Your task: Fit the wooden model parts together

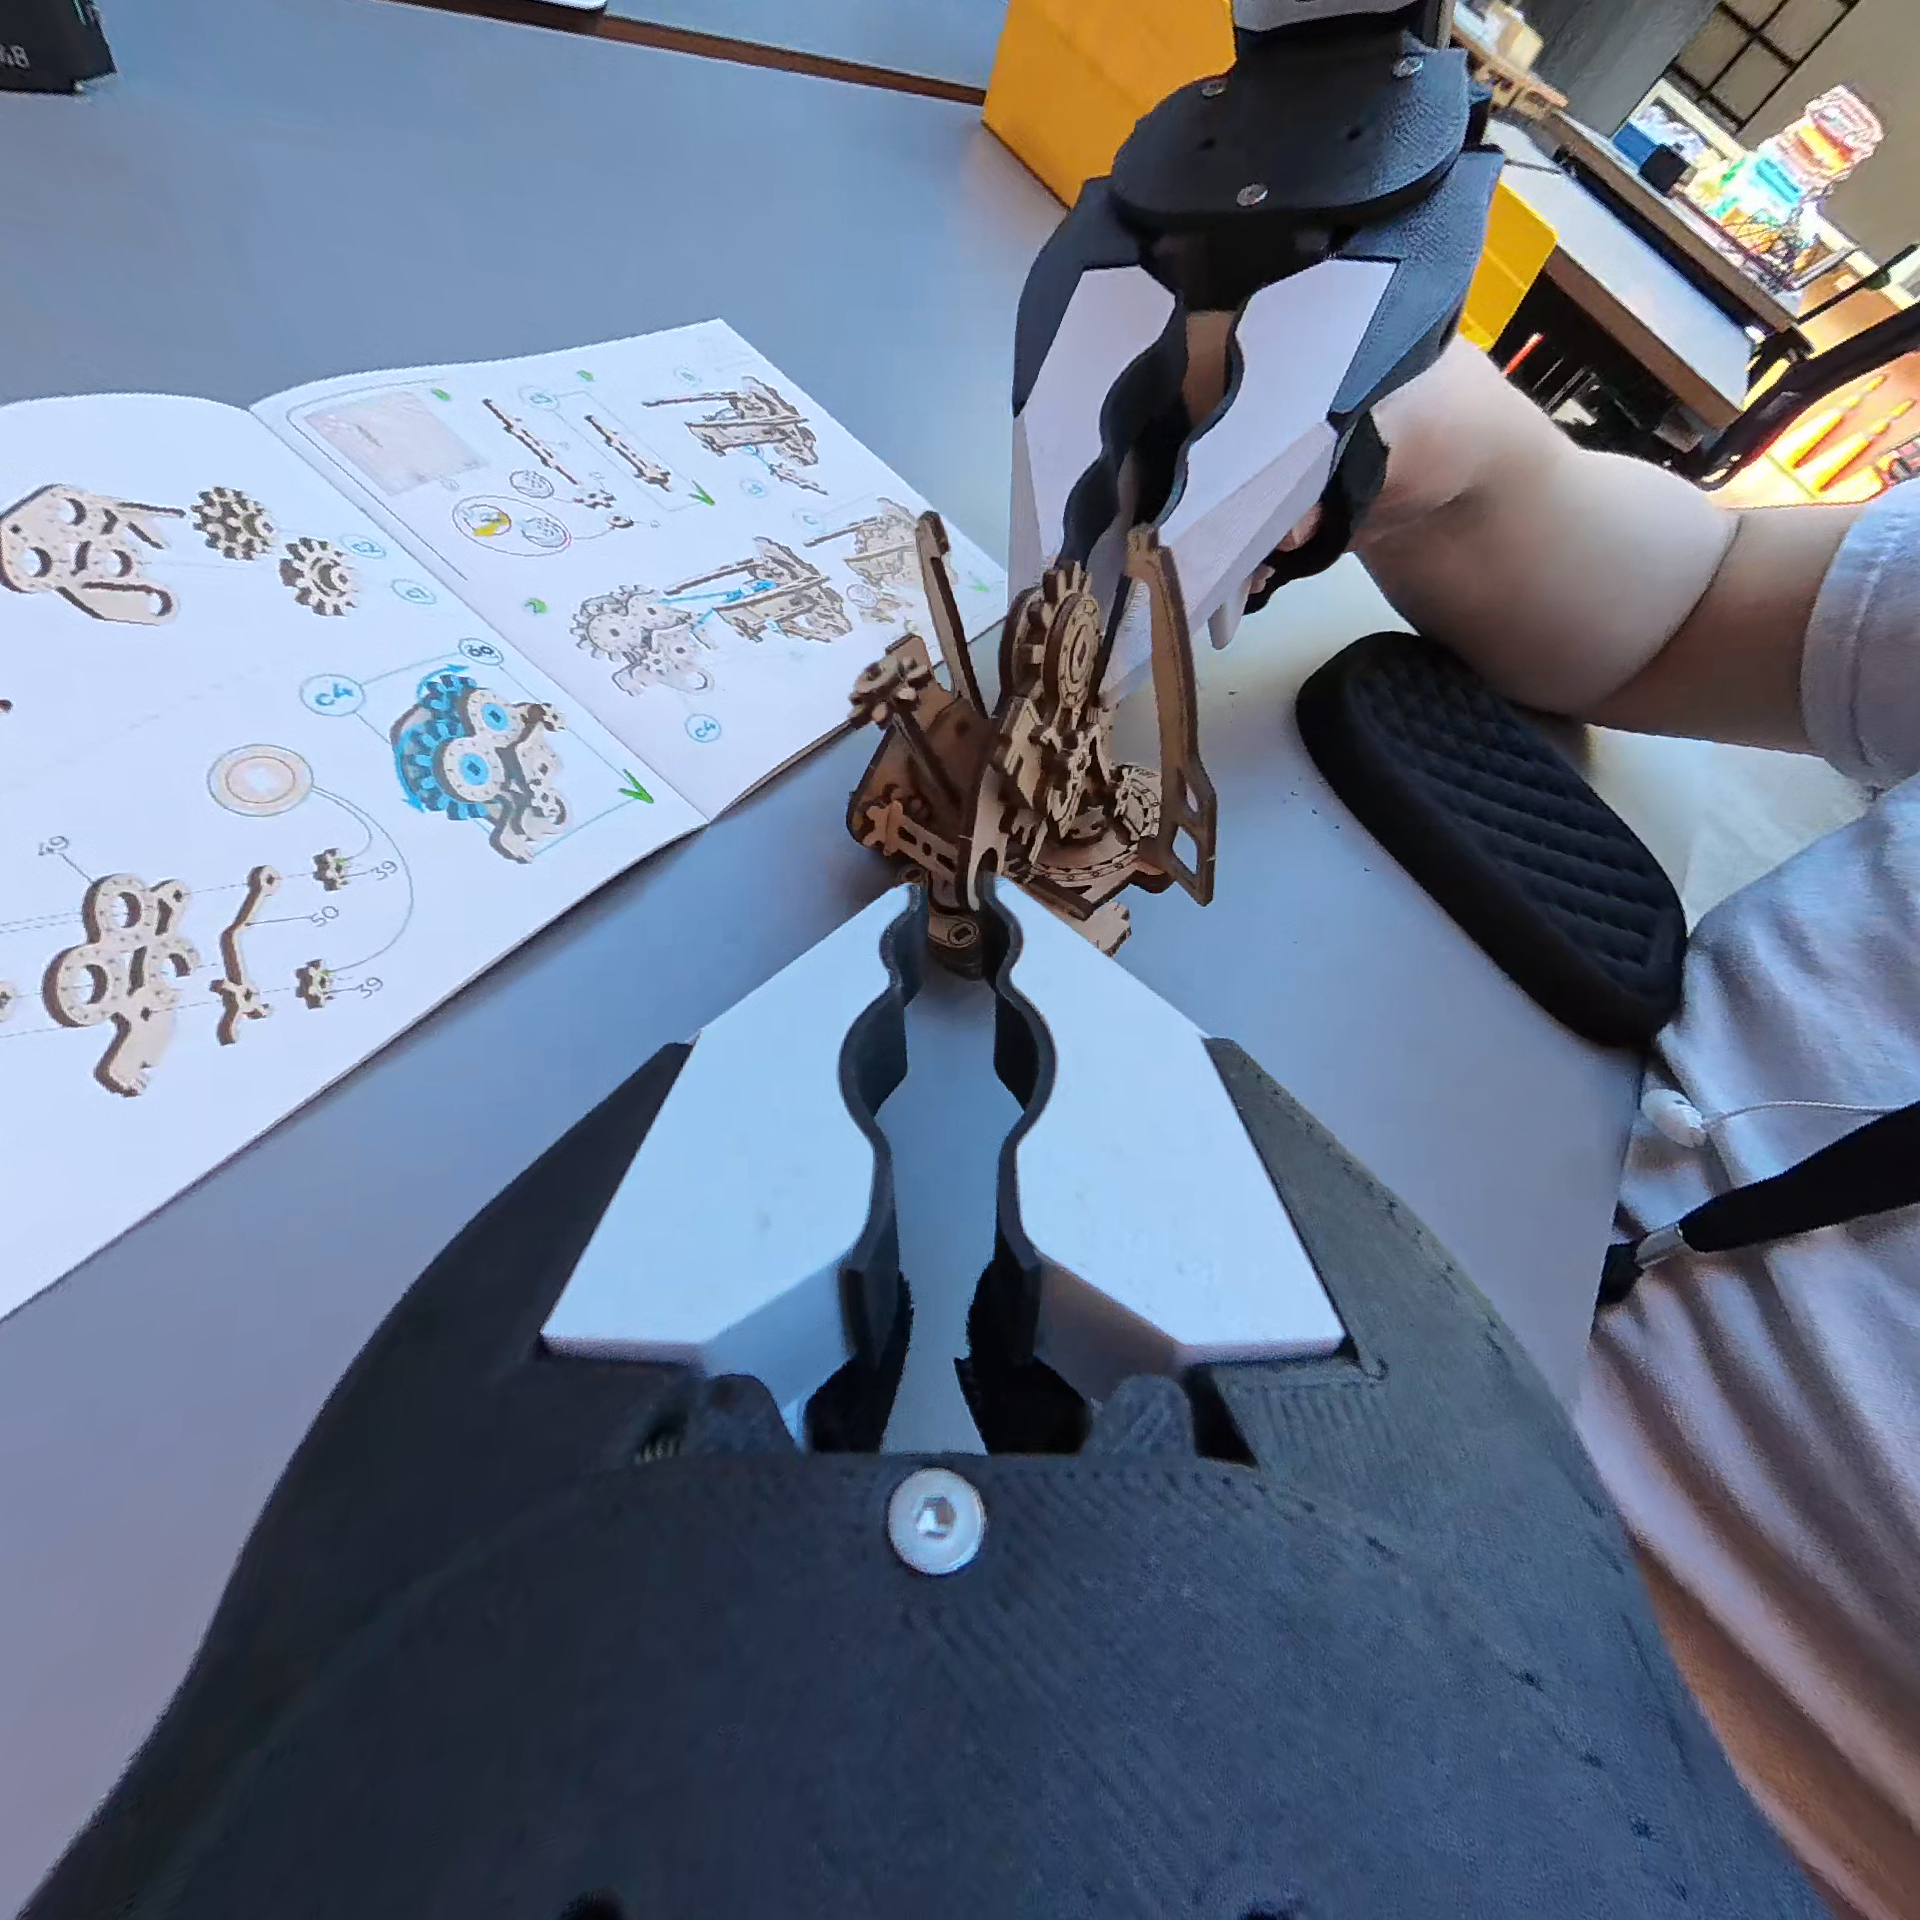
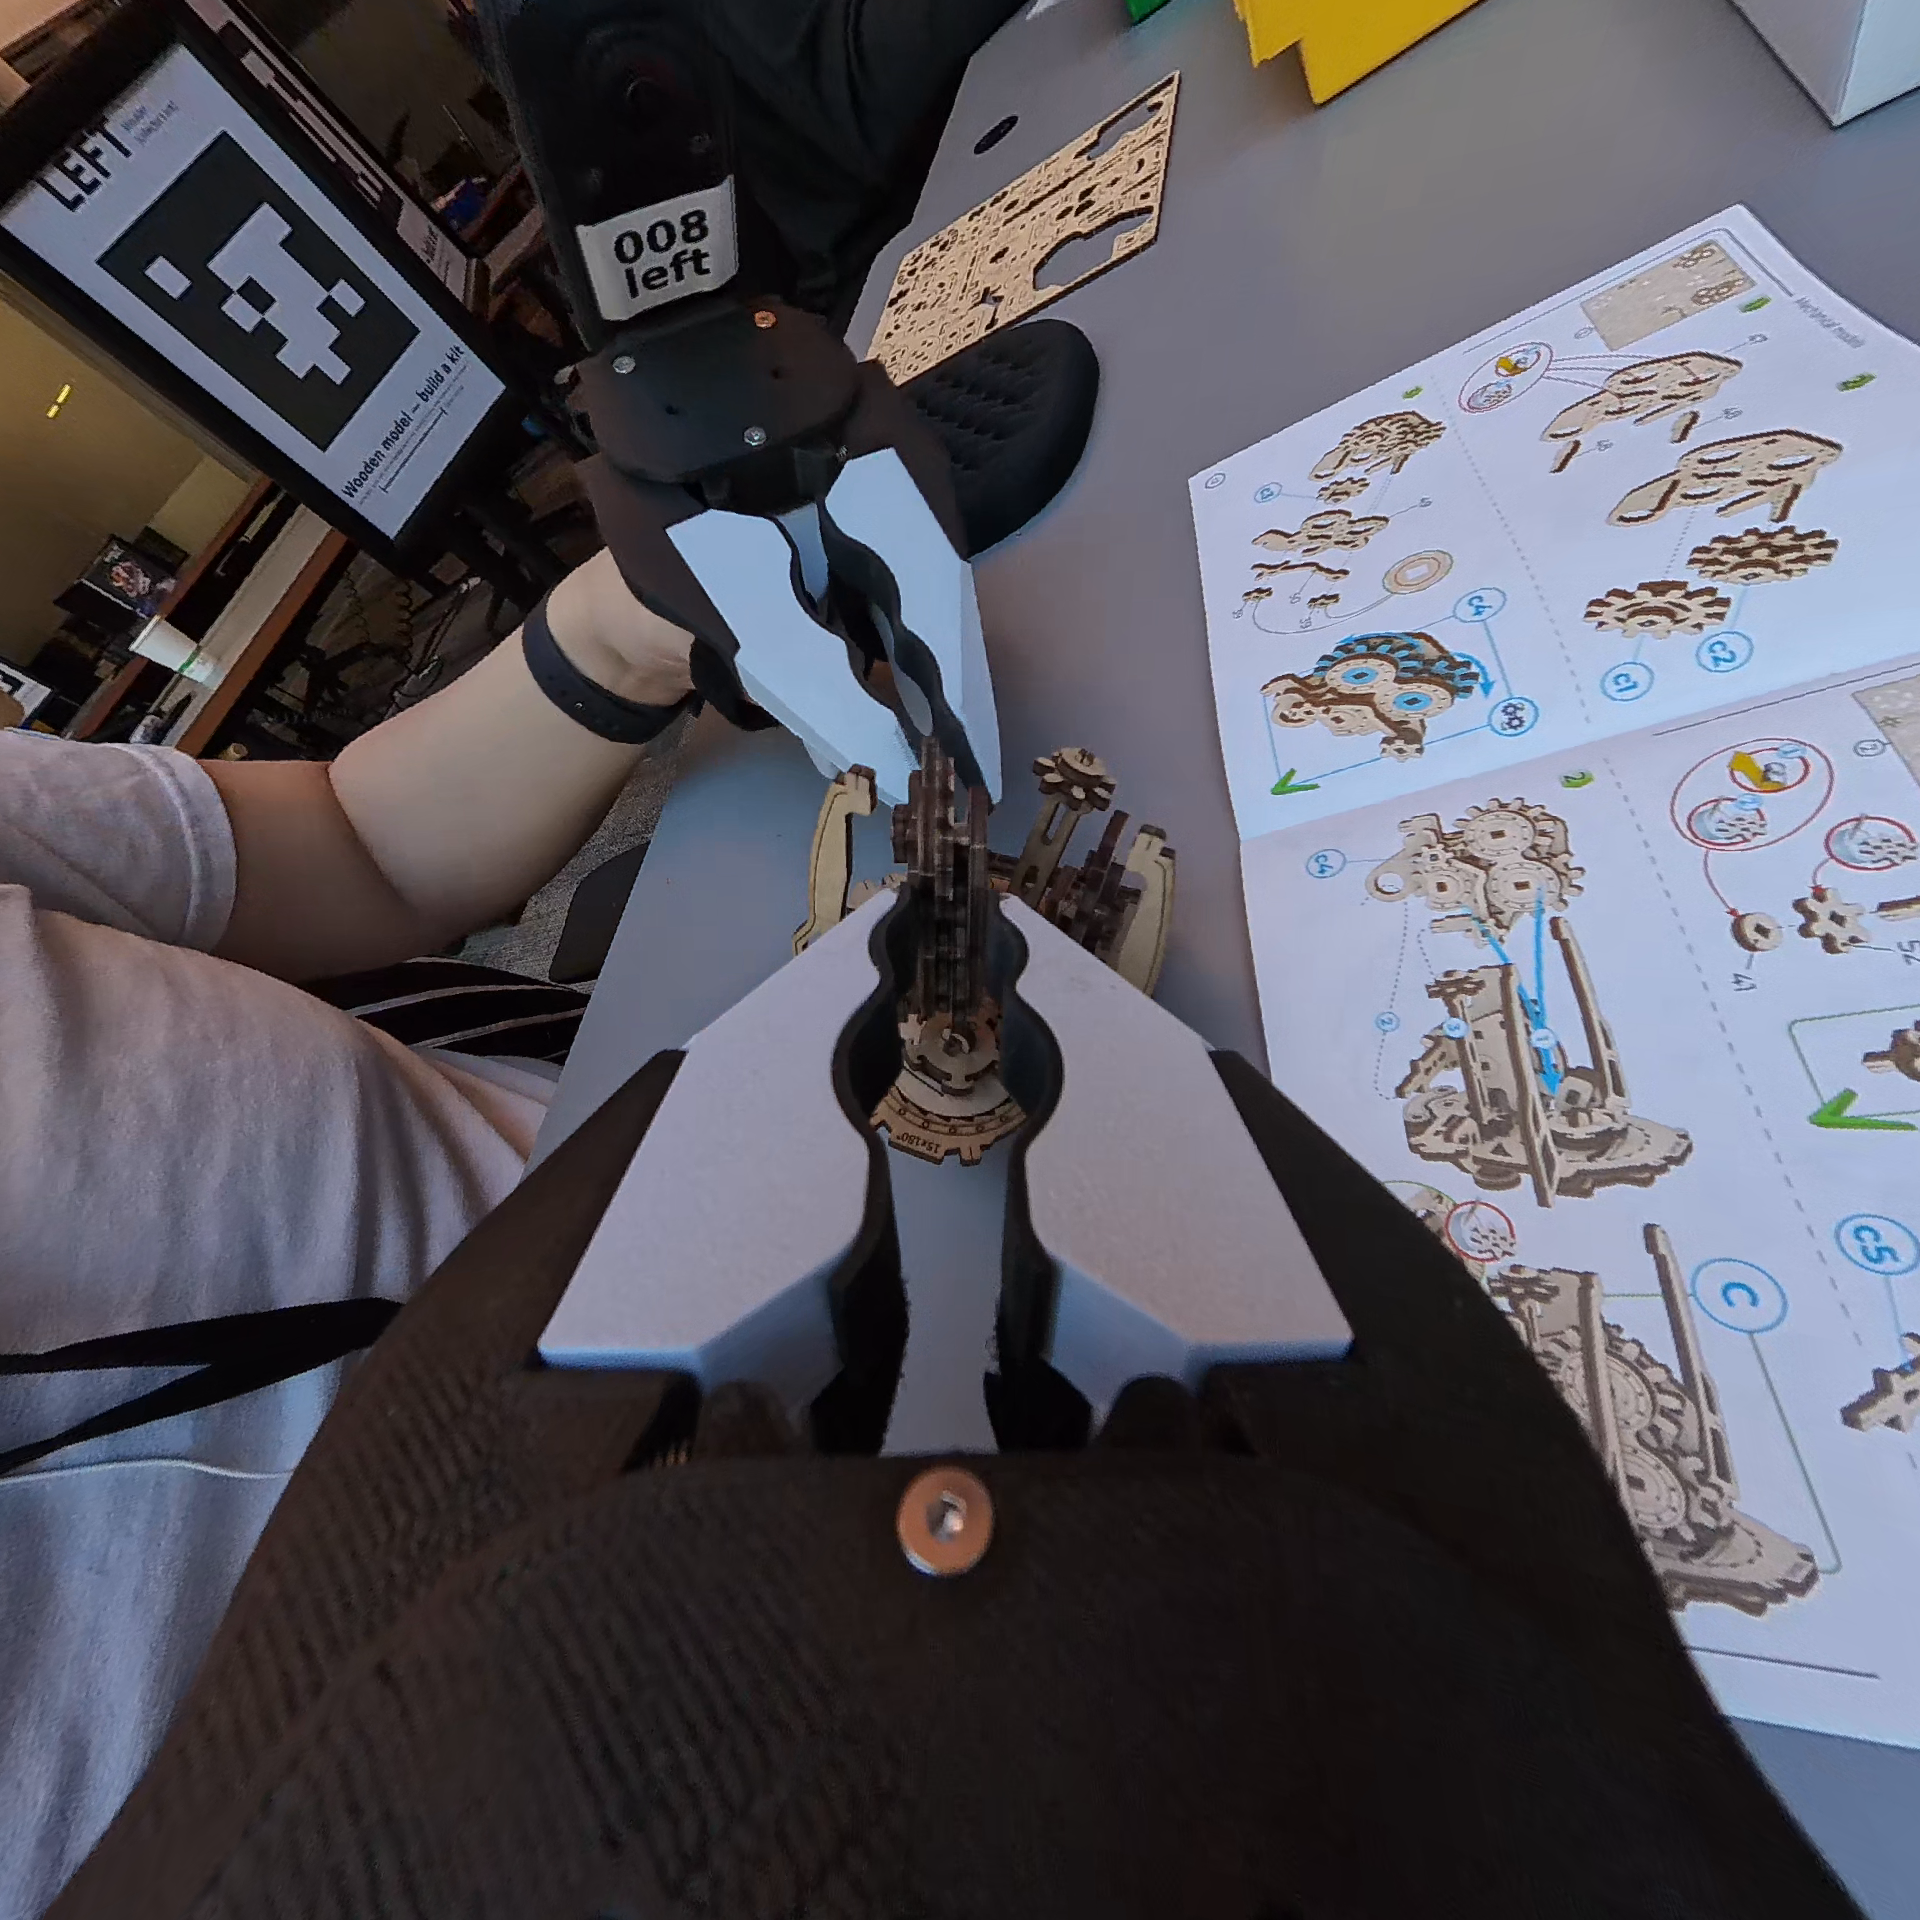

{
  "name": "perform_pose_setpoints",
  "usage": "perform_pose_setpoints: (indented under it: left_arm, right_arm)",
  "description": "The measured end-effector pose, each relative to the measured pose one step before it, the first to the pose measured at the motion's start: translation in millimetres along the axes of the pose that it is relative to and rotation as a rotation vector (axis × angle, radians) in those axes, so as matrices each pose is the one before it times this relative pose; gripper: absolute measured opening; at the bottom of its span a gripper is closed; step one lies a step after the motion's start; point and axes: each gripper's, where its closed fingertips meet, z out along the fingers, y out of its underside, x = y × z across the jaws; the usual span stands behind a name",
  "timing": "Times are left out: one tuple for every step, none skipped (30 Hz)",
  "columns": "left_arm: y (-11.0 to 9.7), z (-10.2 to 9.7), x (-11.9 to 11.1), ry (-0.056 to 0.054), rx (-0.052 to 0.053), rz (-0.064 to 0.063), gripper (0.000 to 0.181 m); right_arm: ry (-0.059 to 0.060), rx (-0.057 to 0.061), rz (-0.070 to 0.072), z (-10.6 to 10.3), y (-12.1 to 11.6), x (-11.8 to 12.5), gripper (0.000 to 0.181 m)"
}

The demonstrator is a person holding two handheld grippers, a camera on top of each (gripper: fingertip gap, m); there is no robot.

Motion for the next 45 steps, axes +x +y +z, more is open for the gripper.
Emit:
perform_pose_setpoints:
  left_arm:
    - [-0.15,0.29,0.64,0.0146,-0.0007,-0.0069,0.008]
    - [0.82,0.73,-0.48,0.0061,-0.0093,-0.0058,0.009]
    - [0.7,0.89,-0.82,0.002,-0.0093,0.0008,0.01]
    - [0.47,0.92,-0.58,0.0012,-0.0076,0.0058,0.009]
    - [0.13,0.79,-1.13,-0.0034,-0.0061,0.0078,0.01]
    - [-0.17,0.7,-0.26,0.0023,-0.004,0.0065,0.01]
    - [-0.16,0.59,0.24,0.0064,-0.0048,0.0037,0.009]
    - [-0.16,0.48,-0.07,0.006,-0.0038,0.0014,0.009]
    - [-0.13,0.31,0.38,0.01,-0.0028,0.0005,0.008]
    - [-0.08,0.42,1.11,0.0157,-0.0027,0.0016,0.006]
    - [-0.02,0.33,0.74,0.015,-0.0018,0.0015,0.005]
    - [-0.14,0.25,0.36,0.0124,-0.0023,-0.0006,0.005]
    - [-0.28,0.35,1.05,0.0165,-0.0037,0.0021,0.001]
    - [-0.13,0.34,0.82,0.0138,-0.0034,0.0076,0.001]
    - [-0.25,0.42,0.25,0.009,-0.0027,0.0129,0.001]
    - [-0.19,0.45,0.1,0.0089,-0.0028,0.0163,0.001]
    - [-0.31,0.28,0.0,0.0086,-0.0028,0.0148,0.001]
    - [-0.38,0.29,-0.23,0.007,-0.0026,0.0094,0.001]
    - [-0.4,0.36,-0.34,0.0078,-0.0031,0.0045,0.001]
    - [-0.78,0.35,-0.36,0.0088,-0.0012,0.0012,0.001]
    - [-0.84,0.24,-0.93,0.0058,0.0005,-0.0019,0.001]
    - [-0.97,0.1,-1.75,0.0018,0.0006,-0.0035,0.001]
    - [-0.69,0.0,-1.38,0.003,-0.0004,-0.0024,0.0]
    - [-0.28,-0.18,-0.34,0.0083,-0.003,-0.0015,0.0]
    - [-0.2,-0.1,-0.21,0.0061,-0.0044,-0.0015,0.0]
    - [0.05,-0.05,-0.46,0.0012,-0.0057,0.0002,0.0]
    - [0.12,-0.15,0.0,0.0011,-0.0059,0.0039,0.0]
    - [-0.22,-0.05,0.54,0.0012,-0.0028,0.0077,0.0]
    - [-0.25,0.03,0.32,-0.0013,-0.0008,0.0085,0.0]
    - [0.15,0.09,0.19,-0.001,-0.0016,0.0067,0.0]
    - [0.12,-0.01,0.18,0.0012,-0.001,0.004,0.0]
    - [0.07,-0.11,0.22,0.0026,0.0007,0.0011,0.0]
    - [0.25,-0.16,-0.08,0.0019,0.0013,-0.0009,0.001]
    - [0.23,-0.06,-0.21,0.0016,0.0016,-0.0013,0.0]
    - [0.33,-0.2,-0.27,0.0008,0.0014,-0.0015,0.001]
    - [0.25,-0.09,-0.2,0.0007,0.0018,-0.0021,0.001]
    - [0.08,-0.02,0.08,0.0017,0.0027,-0.0018,0.001]
    - [0.33,-0.01,-0.09,-0.001,0.0003,-0.0009,0.001]
    - [0.27,0.02,-0.68,-0.0052,-0.0003,-0.0007,0.001]
    - [-0.14,0.0,-0.49,-0.0038,0.0019,-0.0026,0.001]
    - [-0.44,0.02,-0.43,-0.0033,0.0041,-0.0075,0.001]
    - [-0.8,-0.25,-0.86,-0.007,0.007,-0.0142,0.002]
    - [-0.89,-0.86,-1.2,-0.0118,0.0098,-0.0185,0.011]
    - [-0.26,-1.88,-1.44,-0.0163,0.0083,-0.0184,0.019]
    - [0.28,-3.0,0.2,-0.0111,0.0087,-0.0106,0.02]
  right_arm:
    - [-0.0006,0.0,0.0019,0.02,0.01,0.16,0.01]
    - [-0.002,0.0006,0.0021,-0.06,0.1,-0.05,0.01]
    - [-0.0017,0.0006,0.0016,0.01,0.09,0.19,0.01]
    - [-0.002,0.0001,0.0025,-0.1,0.04,0.11,0.01]
    - [-0.0018,-0.0002,0.0021,-0.04,-0.01,0.06,0.01]
    - [0.0014,0.0008,0.001,-0.17,0.05,0.43,0.01]
    - [-0.0001,0.001,0.0006,-0.11,-0.12,0.22,0.01]
    - [0.0013,-0.0001,0.001,-0.27,-0.07,0.42,0.01]
    - [0.0005,0.0004,-0.0002,-0.27,-0.05,0.28,0.01]
    - [-0.0011,-0.0004,0.0004,-0.16,-0.09,-0.07,0.01]
    - [-0.0011,-0.0002,0.0002,-0.02,0.07,-0.04,0.01]
    - [-0.0006,0.0005,0.0005,-0.15,-0.04,0.16,0.01]
    - [-0.001,0.001,0.0009,-0.25,-0.04,0.26,0.01]
    - [-0.0032,-0.0003,0.0013,-0.15,0.15,0.17,0.01]
    - [-0.0039,-0.0003,0.0026,-0.37,0.09,0.2,0.01]
    - [-0.0041,0.0,0.0013,-0.48,0.08,0.32,0.01]
    - [-0.0055,-0.0008,0.0031,-0.48,0.2,0.29,0.01]
    - [-0.0043,-0.0003,0.0051,-0.51,0.14,0.52,0.01]
    - [-0.0041,0.0004,0.004,-0.47,0.24,0.72,0.01]
    - [-0.0033,0.0002,0.0046,-0.28,0.36,0.7,0.01]
    - [-0.002,-0.0071,0.005,0.31,1.51,0.84,0.011]
    - [0.0036,-0.0091,0.0033,0.53,1.61,1.38,0.016]
    - [0.0058,-0.0063,0.0026,0.53,1.23,1.13,0.02]
    - [-0.0022,-0.0056,0.0023,0.27,0.79,-0.56,0.022]
    - [-0.0047,-0.0039,0.0036,-0.3,0.23,-1.2,0.022]
    - [-0.0009,0.001,0.005,-1.17,-0.43,-0.87,0.024]
    - [0.0022,0.004,0.0039,-2.18,-0.43,-0.42,0.025]
    - [0.0033,0.0035,0.0031,-2.71,0.25,0.03,0.025]
    - [0.0019,0.0012,0.0043,-2.95,0.8,0.2,0.024]
    - [0.0035,0.0017,0.0089,-2.53,1.06,1.01,0.024]
    - [0.0,0.0039,0.0102,-1.88,0.89,0.96,0.023]
    - [-0.0046,0.0028,0.0111,-0.75,1.03,0.5,0.022]
    - [-0.0066,-0.0025,0.0139,0.5,1.55,0.43,0.023]
    - [-0.0083,-0.0079,0.012,1.54,1.77,0.2,0.023]
    - [-0.0081,-0.0101,0.0073,2.23,1.7,-0.35,0.023]
    - [-0.0051,-0.0068,0.0017,2.5,1.24,-0.52,0.023]
    - [-0.0049,-0.0049,-0.0015,2.36,1.0,-1.09,0.02]
    - [-0.0071,-0.0097,-0.003,1.85,1.66,-1.65,0.013]
    - [0.006,-0.0057,-0.0055,1.24,1.09,0.4,0.011]
    - [0.0078,-0.0006,-0.0015,0.23,0.25,0.69,0.01]
    - [0.0023,0.0012,0.0052,-0.31,-0.28,0.16,0.01]
    - [0.0016,0.0011,0.0059,-0.43,-0.34,0.16,0.01]
    - [0.001,0.0027,0.0019,-0.65,-0.61,-0.03,0.01]
    - [-0.0007,-0.0003,-0.0003,-0.34,-0.08,-0.23,0.01]
    - [0.002,-0.002,0.0,-0.1,0.2,-0.14,0.01]
